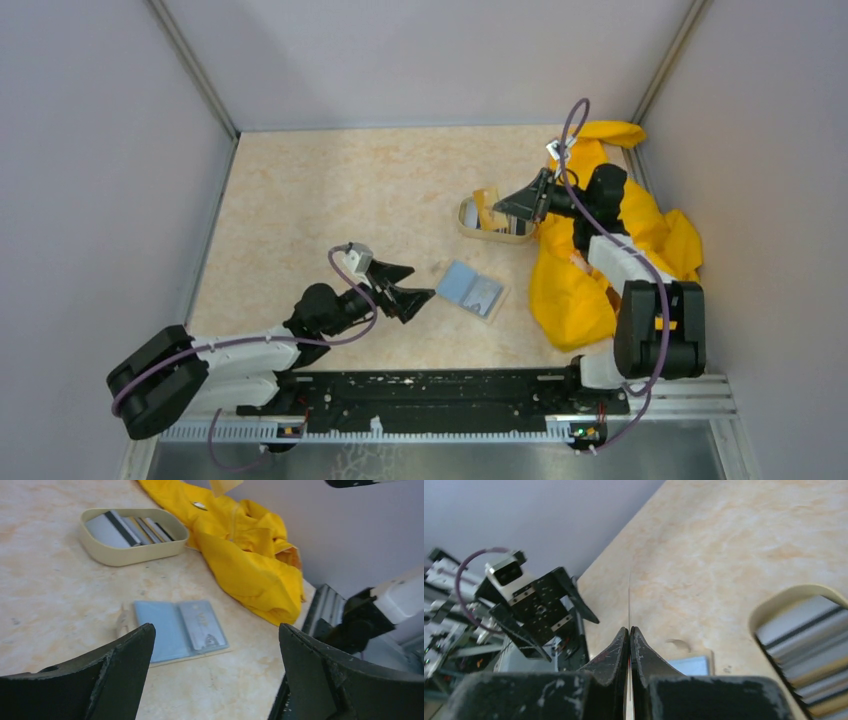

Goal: Put the credit cards into the card holder
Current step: Pick up the credit card from the storage box.

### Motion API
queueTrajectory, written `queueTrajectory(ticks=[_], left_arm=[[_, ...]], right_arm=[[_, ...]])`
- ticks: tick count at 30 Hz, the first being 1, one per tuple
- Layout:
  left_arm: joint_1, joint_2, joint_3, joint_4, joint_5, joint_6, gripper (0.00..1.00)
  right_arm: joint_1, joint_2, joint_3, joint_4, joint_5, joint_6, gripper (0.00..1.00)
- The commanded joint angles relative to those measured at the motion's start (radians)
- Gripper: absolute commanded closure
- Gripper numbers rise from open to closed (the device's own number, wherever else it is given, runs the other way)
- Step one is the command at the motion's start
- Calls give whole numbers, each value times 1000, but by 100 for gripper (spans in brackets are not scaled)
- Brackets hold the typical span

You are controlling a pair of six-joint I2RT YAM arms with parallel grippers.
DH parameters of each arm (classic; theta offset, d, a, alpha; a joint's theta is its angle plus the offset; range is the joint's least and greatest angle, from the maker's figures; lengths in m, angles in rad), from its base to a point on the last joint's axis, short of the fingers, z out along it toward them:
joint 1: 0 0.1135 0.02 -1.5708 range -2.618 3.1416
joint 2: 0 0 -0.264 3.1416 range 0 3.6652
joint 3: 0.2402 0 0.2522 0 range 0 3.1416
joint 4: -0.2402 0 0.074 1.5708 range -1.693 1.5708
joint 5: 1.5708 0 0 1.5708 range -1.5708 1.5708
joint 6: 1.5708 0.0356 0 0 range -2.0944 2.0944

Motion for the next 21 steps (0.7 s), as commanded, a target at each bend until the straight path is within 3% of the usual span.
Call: queueTrajectory(ticks=[1,8,16,21], left_arm=[[3,61,-22,271,178,-144,1],[3,229,24,445,226,-186,3],[3,442,58,717,214,-211,7],[3,554,77,837,216,-255,15]], right_arm=[[88,-87,-46,250,-129,113,100],[155,-204,-179,225,-119,-71,100],[201,-184,-164,187,-145,-69,100],[239,-175,-181,209,-132,-82,100]])
